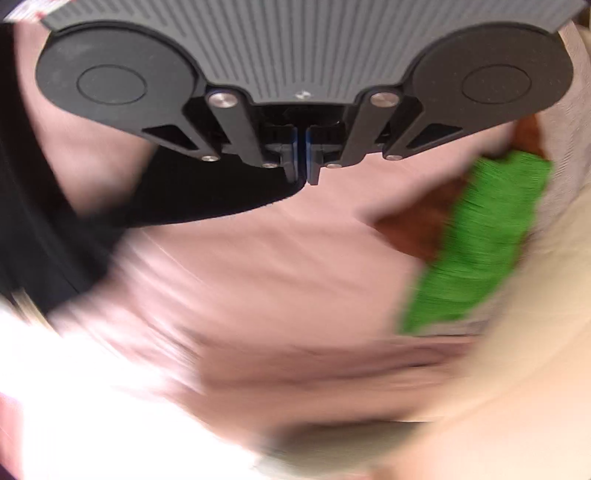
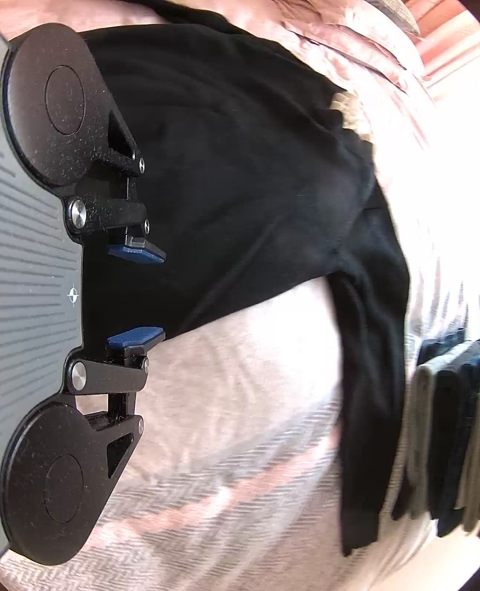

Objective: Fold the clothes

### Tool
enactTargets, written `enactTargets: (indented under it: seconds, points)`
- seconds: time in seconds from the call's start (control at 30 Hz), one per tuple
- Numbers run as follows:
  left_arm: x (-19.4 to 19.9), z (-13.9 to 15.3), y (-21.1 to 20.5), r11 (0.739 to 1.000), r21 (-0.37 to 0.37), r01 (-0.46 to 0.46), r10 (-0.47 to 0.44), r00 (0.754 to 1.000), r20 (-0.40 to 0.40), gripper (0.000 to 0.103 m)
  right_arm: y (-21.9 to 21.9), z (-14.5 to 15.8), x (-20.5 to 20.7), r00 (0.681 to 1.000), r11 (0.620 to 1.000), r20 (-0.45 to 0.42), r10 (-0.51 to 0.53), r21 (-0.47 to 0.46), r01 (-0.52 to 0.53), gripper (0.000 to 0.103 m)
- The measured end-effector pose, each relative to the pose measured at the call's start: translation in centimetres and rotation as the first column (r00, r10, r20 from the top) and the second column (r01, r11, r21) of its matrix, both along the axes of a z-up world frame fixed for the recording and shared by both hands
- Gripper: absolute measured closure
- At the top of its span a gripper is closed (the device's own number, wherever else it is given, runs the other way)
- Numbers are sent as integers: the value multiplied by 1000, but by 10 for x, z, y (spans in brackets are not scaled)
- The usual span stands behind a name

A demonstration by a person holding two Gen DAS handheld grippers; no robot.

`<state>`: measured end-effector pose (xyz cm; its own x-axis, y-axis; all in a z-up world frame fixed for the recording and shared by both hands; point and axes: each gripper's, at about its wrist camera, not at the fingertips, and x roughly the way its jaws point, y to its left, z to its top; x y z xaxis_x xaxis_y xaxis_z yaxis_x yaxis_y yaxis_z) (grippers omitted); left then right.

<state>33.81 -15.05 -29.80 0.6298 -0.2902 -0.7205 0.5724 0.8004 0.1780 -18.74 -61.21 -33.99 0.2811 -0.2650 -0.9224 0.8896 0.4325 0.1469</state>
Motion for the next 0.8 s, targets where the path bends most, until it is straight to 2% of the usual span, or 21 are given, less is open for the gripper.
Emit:
enactTargets:
  seconds: [0.03,0.07,0.13,0.17,0.23,0.33,0.4,0.47,0.5,0.53,0.57,0.6,0.63,0.67,0.7,0.73,0.77,0.8]
  points:
    - [28,5,8,996,-36,-84,85,996,4,94,-2,0,6,1000,1000,-2,-1,-1,1,67]
    - [59,4,14,984,-61,-168,167,986,-27,89,-5,0,17,1000,1000,-7,-4,-4,4,67]
    - [102,-5,29,947,-59,-317,308,943,-126,77,-3,0,23,1000,1000,-16,-7,-7,7,67]
    - [113,-11,34,930,-63,-363,349,922,-166,77,-4,0,26,1000,1000,-18,-9,-7,9,67]
    - [122,-24,44,909,-104,-403,367,895,-255,75,-5,-1,29,1000,1000,-20,-11,-1,11,67]
    - [117,-49,47,895,-167,-415,329,864,-381,71,-5,1,29,999,1000,-39,-18,8,18,67]
    - [118,-72,45,871,-205,-447,316,828,-463,70,-5,-2,34,999,1000,-48,-18,14,19,67]
    - [118,-91,42,821,-246,-516,332,781,-530,63,-5,-3,38,999,1000,-53,-8,19,9,67]
    - [113,-99,41,782,-259,-567,357,748,-560,53,-5,-4,42,998,1000,-57,0,19,1,67]
    - [116,-107,42,744,-265,-613,381,716,-586,50,-6,-6,45,998,1000,-63,10,16,-9,67]
    - [118,-115,44,705,-262,-659,409,680,-609,51,-6,-7,47,997,1000,-71,18,13,-17,67]
    - [119,-123,45,675,-246,-696,442,648,-621,67,-6,-9,49,997,1000,-78,25,10,-25,67]
    - [119,-127,47,645,-244,-725,470,627,-621,103,-6,-10,51,996,999,-82,32,7,-31,67]
    - [118,-128,49,633,-252,-732,483,628,-611,103,-6,-11,51,996,999,-85,36,6,-35,67]
    - [115,-122,49,633,-269,-726,498,648,-576,103,-7,-12,50,996,999,-85,37,5,-37,67]
    - [111,-114,48,650,-293,-701,514,690,-510,103,-7,-13,48,996,999,-83,36,1,-36,67]
    - [105,-106,46,679,-305,-668,522,731,-440,103,-8,-13,46,996,999,-79,32,-5,-33,67]
    - [101,-103,45,706,-288,-647,537,755,-377,102,-9,-14,41,997,1000,-73,25,-9,-26,67]
